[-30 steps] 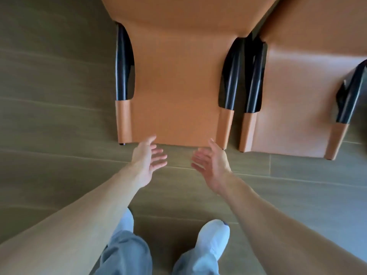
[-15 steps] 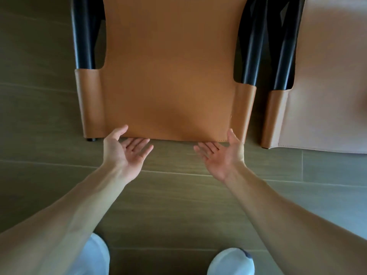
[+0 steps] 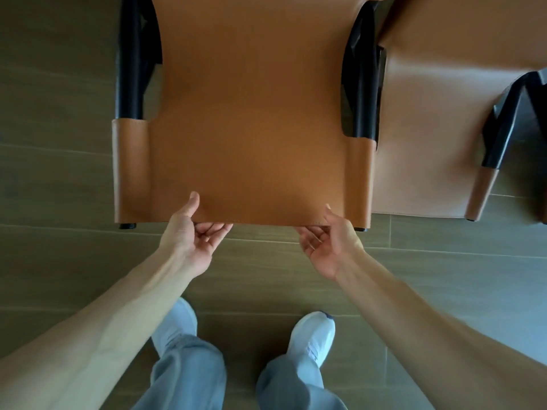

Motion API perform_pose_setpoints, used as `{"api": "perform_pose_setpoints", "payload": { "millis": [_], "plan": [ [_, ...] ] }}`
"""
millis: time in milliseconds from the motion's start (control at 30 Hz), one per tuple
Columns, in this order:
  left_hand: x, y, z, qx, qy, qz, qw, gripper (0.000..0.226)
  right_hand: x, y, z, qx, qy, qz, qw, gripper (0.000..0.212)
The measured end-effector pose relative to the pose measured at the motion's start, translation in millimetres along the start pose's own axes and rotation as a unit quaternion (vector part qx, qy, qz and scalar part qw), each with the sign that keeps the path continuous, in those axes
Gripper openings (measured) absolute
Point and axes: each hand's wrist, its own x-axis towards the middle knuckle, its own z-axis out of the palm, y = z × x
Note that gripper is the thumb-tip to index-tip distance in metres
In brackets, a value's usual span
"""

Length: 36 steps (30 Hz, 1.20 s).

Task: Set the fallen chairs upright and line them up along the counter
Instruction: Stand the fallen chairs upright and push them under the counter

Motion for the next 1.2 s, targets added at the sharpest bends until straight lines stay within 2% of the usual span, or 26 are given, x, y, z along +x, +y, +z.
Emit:
{"api": "perform_pose_setpoints", "payload": {
  "millis": [100, 167, 333, 500, 600, 700, 833, 967, 1100, 1200],
  "plan": [
    [-81, 26, 7, -0.008, -0.016, 0.0, 1.0, 0.037, -82, -26, 0, -0.014, 0.018, -0.026, 0.999, 0.02],
    [-133, 48, 15, -0.013, -0.035, 0.012, 0.999, 0.029, -137, -47, 4, -0.019, 0.02, -0.047, 0.998, 0.013],
    [-257, 132, 64, -0.005, -0.092, 0.044, 0.995, 0.015, -268, -117, 41, 0.006, 0.004, -0.101, 0.995, 0.017],
    [-330, 224, 141, 0.045, -0.127, 0.073, 0.988, 0.013, -347, -200, 115, 0.038, 0.009, -0.15, 0.988, 0.011],
    [-351, 267, 188, 0.079, -0.149, 0.103, 0.98, 0.016, -372, -245, 152, 0.035, -0.01, -0.193, 0.981, 0.011],
    [-359, 298, 229, 0.111, -0.149, 0.156, 0.97, 0.023, -382, -288, 184, 0.011, 0.015, -0.263, 0.965, 0.011],
    [-363, 336, 285, 0.153, -0.148, 0.227, 0.95, 0.015, -382, -343, 228, -0.01, 0.021, -0.32, 0.947, 0.019],
    [-366, 378, 341, 0.179, -0.15, 0.251, 0.939, 0.019, -385, -398, 268, -0.011, -0.002, -0.347, 0.938, 0.016],
    [-375, 418, 394, 0.201, -0.161, 0.251, 0.933, 0.013, -386, -450, 307, -0.013, 0.014, -0.371, 0.928, 0.007],
    [-378, 443, 429, 0.211, -0.148, 0.25, 0.933, 0.021, -389, -483, 333, -0.016, 0.008, -0.374, 0.927, 0.007]
  ]
}}
